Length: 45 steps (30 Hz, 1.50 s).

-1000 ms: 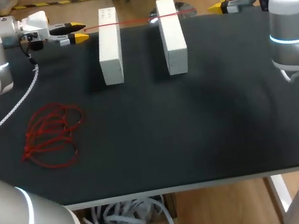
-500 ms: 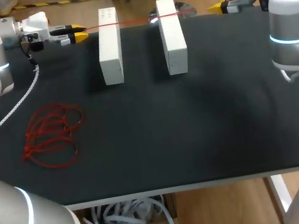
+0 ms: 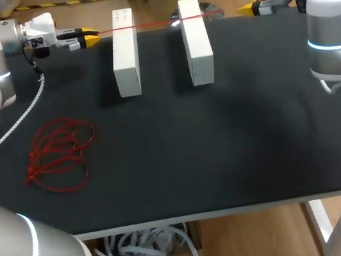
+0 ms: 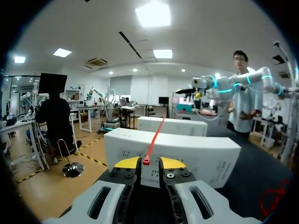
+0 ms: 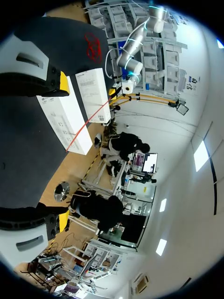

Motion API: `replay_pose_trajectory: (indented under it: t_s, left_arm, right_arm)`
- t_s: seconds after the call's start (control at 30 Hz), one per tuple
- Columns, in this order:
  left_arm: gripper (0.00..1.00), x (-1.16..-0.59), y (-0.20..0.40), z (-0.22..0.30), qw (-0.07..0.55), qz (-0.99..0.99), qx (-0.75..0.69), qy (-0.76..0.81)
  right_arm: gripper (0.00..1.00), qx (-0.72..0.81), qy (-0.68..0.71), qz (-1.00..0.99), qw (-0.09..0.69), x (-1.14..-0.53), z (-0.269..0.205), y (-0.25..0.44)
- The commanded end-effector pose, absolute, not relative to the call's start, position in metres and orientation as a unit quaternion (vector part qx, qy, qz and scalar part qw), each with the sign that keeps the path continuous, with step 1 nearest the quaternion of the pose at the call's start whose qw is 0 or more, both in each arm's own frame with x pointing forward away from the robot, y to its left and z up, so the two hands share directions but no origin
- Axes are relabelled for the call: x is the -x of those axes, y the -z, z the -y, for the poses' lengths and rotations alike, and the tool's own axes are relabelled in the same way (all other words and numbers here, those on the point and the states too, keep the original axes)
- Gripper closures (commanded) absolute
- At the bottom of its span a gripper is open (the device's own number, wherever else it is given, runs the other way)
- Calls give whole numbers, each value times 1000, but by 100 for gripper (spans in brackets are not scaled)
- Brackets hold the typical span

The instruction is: Grab the tape and strap the tape.

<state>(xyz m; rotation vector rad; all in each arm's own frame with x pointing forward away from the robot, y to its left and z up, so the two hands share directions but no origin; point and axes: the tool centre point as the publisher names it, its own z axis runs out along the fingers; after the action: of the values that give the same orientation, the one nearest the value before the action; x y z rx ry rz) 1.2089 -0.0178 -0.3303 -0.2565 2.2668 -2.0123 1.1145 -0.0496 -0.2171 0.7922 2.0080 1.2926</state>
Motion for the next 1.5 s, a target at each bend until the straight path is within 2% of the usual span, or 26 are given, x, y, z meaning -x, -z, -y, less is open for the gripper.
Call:
replay_pose_trajectory:
  t_s: [0.03, 0.5, 1.33, 1.5]
  left_arm:
    - [100, -1218, 334, 16, -76, -740, -29, 668]
    - [100, -1213, 328, 15, -74, -736, -45, 671]
    - [100, -1168, 243, 42, -50, -698, -51, 713]
    - [100, -1163, 240, 45, -61, -715, -50, 695]
  right_arm:
    - [0, -299, -489, -759, 308, -1114, 50, 217]
    - [0, -299, -489, -759, 308, -1114, 50, 217]
    - [0, -299, -489, -759, 308, -1114, 50, 217]
    - [0, -299, -489, -759, 308, -1114, 50, 217]
